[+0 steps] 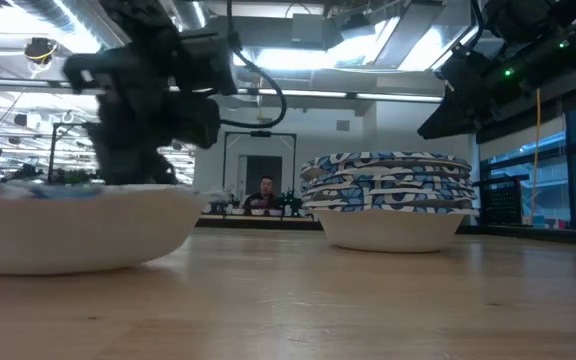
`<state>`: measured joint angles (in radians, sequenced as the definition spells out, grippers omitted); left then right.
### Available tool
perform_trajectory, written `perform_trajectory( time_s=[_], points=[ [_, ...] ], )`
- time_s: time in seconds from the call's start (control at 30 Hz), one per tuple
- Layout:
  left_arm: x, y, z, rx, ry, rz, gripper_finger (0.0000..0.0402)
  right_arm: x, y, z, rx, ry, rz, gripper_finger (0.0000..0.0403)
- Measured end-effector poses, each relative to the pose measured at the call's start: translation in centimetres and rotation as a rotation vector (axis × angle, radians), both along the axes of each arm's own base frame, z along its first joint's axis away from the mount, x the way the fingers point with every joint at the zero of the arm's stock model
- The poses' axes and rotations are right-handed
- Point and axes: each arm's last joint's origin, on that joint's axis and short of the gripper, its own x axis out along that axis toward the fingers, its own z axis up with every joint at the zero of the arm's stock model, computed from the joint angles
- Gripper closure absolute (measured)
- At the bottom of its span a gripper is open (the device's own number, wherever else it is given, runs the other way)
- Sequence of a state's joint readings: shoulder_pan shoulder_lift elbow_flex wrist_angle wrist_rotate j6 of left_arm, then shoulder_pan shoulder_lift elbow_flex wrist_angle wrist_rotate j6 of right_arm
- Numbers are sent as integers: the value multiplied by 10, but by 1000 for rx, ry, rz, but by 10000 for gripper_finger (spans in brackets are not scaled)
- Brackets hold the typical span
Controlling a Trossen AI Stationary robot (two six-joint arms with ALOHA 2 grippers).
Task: Nest bowls inside each other
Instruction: Stack the white patterned bowls on top of the other white patterned bowls
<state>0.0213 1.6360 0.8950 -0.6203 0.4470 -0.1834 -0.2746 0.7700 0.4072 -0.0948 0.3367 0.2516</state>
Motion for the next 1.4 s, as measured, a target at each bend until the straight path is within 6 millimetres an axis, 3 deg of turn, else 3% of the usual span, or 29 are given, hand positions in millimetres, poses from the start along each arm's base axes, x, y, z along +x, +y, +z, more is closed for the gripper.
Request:
perform_trajectory(
  time_s=[0.23, 0.47, 0.63, 0.77, 0.9, 1.2, 1.4],
  points=[
    [6, 42, 34, -118, -125, 90, 399, 0, 0, 0, 1, 3, 0, 305],
    [29, 84, 93, -150, -291, 314, 400, 0, 0, 0, 1, 3, 0, 305],
    [46, 97, 144, -71, -465, 346, 401, 0, 0, 0, 0, 3, 0, 305],
    [60, 104, 165, 19, -501, 375, 401, 0, 0, 0, -1, 0, 0, 305],
    [77, 112, 158, 50, -451, 361, 401, 0, 0, 0, -1, -3, -1, 305],
    [122, 133, 113, 34, -350, 367, 401, 0, 0, 1, 2, -9, -2, 305],
    [138, 138, 83, 18, -284, 365, 401, 0, 0, 1, 0, -7, -1, 305]
  ],
)
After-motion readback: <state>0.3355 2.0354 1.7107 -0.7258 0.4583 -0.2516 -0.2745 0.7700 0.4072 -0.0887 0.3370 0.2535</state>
